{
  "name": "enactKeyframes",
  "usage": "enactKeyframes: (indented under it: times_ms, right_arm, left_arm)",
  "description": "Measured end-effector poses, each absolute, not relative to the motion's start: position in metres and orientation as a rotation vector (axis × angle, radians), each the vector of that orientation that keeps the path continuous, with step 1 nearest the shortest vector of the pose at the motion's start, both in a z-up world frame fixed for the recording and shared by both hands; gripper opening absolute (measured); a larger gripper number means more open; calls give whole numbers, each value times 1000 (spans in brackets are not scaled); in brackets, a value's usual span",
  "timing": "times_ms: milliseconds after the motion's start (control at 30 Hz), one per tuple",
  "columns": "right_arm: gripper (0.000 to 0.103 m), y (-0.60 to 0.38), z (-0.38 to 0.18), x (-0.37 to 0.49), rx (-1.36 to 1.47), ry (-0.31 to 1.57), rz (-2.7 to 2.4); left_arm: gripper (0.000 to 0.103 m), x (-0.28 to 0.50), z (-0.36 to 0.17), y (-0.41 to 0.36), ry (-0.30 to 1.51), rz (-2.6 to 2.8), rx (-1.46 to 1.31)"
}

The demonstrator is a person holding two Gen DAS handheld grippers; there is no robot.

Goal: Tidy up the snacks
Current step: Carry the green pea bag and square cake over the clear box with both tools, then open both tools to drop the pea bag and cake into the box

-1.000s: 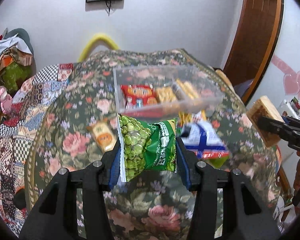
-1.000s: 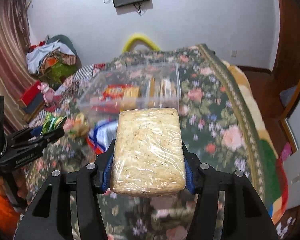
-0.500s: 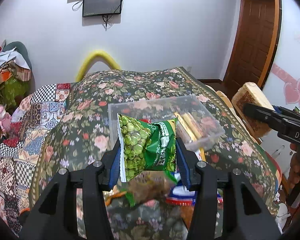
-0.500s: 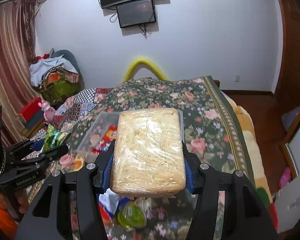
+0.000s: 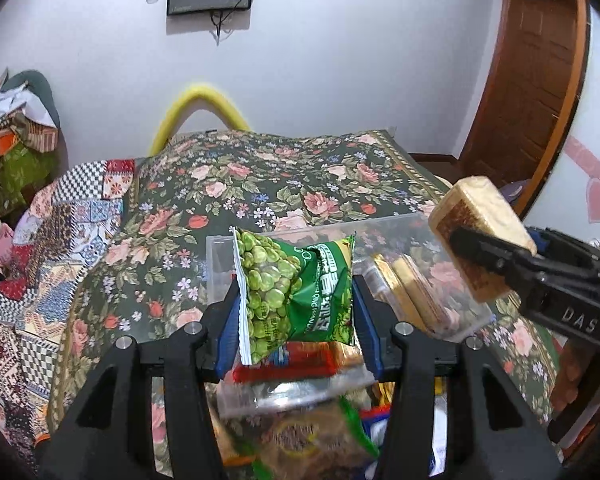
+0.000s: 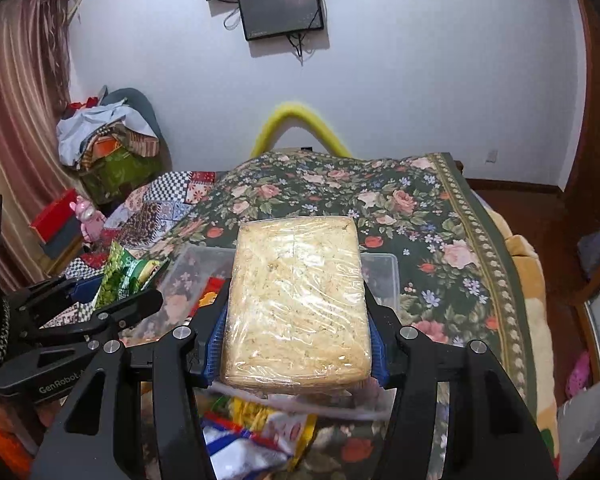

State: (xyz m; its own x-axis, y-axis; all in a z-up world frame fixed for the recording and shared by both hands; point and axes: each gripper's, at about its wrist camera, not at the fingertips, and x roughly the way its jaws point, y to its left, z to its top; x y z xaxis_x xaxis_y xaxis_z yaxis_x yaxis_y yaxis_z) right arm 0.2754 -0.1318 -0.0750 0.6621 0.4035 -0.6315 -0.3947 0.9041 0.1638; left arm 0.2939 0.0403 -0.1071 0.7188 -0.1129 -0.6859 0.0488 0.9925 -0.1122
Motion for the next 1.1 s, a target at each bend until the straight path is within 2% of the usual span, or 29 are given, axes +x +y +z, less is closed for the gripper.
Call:
enactKeyframes:
  times_ms: [400,633,900,1033,1100]
  right_arm:
    - [52,-115,-115,322,-16,843,473]
    - [52,-106,-133,339,-71,901,484]
    - [53,-105,-148,348,-66,967,473]
    - [55,-108,-140,343,-62,943,467]
    - [57,-109,-133,339,-64,930,473]
  left_arm:
    - [50,364,-160,49,942,-110,-175]
    - [50,377,-174,50,979,-96,-172]
    - [62,375,-177,43,1000,-81,-122]
    - [69,359,-165,41,969,-108,-106]
    - [69,351,-157,42,950,-112,-112]
